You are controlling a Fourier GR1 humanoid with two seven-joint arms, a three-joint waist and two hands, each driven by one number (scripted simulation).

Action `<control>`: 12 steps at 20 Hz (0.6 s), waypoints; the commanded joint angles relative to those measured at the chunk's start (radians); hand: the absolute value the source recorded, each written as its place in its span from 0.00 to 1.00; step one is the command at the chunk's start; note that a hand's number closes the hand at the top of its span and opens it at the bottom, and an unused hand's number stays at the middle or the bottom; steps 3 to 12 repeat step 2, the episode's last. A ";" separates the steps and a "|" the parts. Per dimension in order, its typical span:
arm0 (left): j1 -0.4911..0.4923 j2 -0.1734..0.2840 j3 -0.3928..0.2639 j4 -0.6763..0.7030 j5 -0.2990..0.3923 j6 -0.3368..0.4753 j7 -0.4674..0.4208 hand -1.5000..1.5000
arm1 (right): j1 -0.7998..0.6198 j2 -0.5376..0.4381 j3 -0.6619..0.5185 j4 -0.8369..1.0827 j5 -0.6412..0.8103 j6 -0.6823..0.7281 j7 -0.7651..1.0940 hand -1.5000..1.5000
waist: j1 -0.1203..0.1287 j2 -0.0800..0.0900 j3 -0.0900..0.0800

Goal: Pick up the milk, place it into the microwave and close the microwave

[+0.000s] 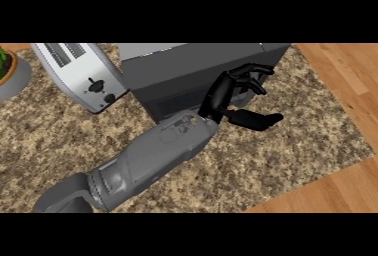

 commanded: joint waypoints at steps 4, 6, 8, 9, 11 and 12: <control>0.063 0.103 0.073 0.175 0.036 0.056 -0.005 0.00 | 0.021 -0.004 -0.019 -0.026 -0.022 -0.006 0.011 0.00 | 0.047 0.006 -0.004; 0.063 0.103 0.073 0.175 0.036 0.056 -0.005 0.00 | 0.021 -0.004 -0.019 -0.026 -0.022 -0.006 0.011 0.00 | 0.047 0.006 -0.004; 0.063 0.103 0.073 0.175 0.036 0.056 -0.005 0.00 | 0.021 -0.004 -0.019 -0.026 -0.022 -0.006 0.011 0.00 | 0.047 0.006 -0.004; 0.063 0.103 0.073 0.175 0.036 0.056 -0.005 0.00 | 0.021 -0.004 -0.019 -0.026 -0.022 -0.006 0.011 0.00 | 0.047 0.006 -0.004; 0.063 0.103 0.073 0.175 0.036 0.056 -0.005 0.00 | 0.021 -0.004 -0.019 -0.026 -0.022 -0.006 0.011 0.00 | 0.047 0.006 -0.004; 0.063 0.103 0.073 0.175 0.036 0.056 -0.005 0.00 | 0.021 -0.004 -0.019 -0.026 -0.022 -0.006 0.011 0.00 | 0.047 0.006 -0.004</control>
